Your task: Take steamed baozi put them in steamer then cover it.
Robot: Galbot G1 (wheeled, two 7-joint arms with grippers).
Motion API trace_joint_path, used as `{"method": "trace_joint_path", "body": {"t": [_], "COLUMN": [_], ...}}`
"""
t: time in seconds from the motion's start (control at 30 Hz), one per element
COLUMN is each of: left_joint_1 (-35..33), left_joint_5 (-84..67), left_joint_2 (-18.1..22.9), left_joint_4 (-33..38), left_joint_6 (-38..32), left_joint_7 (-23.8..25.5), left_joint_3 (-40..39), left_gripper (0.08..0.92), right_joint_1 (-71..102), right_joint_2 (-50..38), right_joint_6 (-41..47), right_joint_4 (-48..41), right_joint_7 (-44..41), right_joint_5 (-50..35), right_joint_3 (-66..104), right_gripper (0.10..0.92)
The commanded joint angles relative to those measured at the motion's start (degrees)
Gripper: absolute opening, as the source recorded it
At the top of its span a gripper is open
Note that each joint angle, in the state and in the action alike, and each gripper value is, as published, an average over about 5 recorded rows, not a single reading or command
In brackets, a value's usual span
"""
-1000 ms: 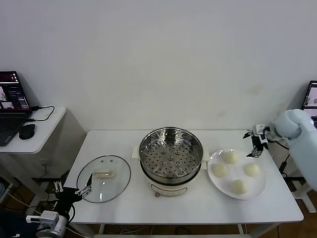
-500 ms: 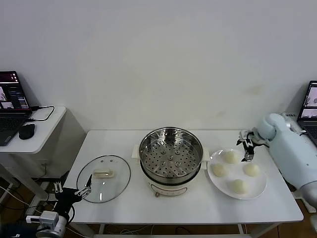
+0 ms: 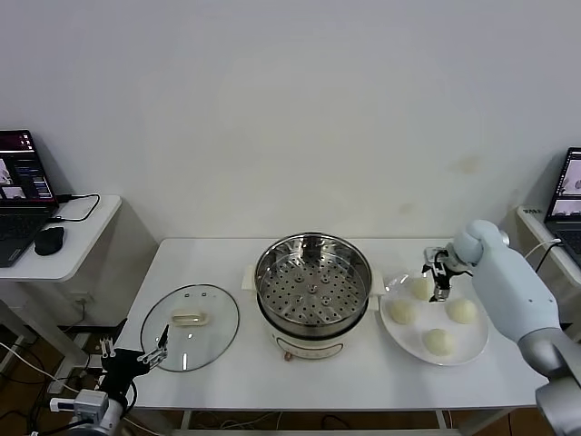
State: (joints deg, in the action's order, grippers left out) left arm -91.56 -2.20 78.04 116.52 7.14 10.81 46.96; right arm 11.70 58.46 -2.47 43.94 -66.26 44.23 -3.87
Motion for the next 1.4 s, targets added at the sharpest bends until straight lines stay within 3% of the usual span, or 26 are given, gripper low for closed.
{"method": "trace_joint_path", "body": {"t": [0.03, 0.5, 0.87, 1.1, 1.4], "left_joint_1": [0.0, 0.0, 0.4, 0.7, 1.2], "left_joint_5": [0.1, 0.3, 0.4, 0.8, 1.0], "left_joint_2": [0.1, 0.2, 0.0, 0.4, 0.3], "left_joint_4": [-0.1, -0.3, -0.4, -0.4, 0.0], "left_joint_6": [0.1, 0.1, 0.1, 0.1, 0.3], "left_joint_7": [0.0, -0.2, -0.2, -0.3, -0.4], "left_joint_3": [-0.1, -0.2, -0.2, -1.0, -2.2], "left_gripper": [0.823, 0.823, 0.823, 0.823, 0.823], "right_joint_1": [-0.1, -0.5, -0.3, -1.7, -13.0], "right_joint_2": [1.3, 1.8, 0.4, -2.9, -7.6], "right_joint_6": [-0.2, 0.5, 0.7, 1.8, 5.4], "right_joint_4": [-2.6, -4.3, -3.7, 0.1, 8.1], "right_joint_7": [1.8, 3.9, 3.1, 0.5, -6.3], "right_joint_5": [1.5, -0.2, -1.8, -7.7, -23.9], "right_joint_3": [0.9, 1.1, 1.1, 0.8, -10.5], "right_gripper": [0.823, 0.819, 0.603, 0.590, 0.576]}}
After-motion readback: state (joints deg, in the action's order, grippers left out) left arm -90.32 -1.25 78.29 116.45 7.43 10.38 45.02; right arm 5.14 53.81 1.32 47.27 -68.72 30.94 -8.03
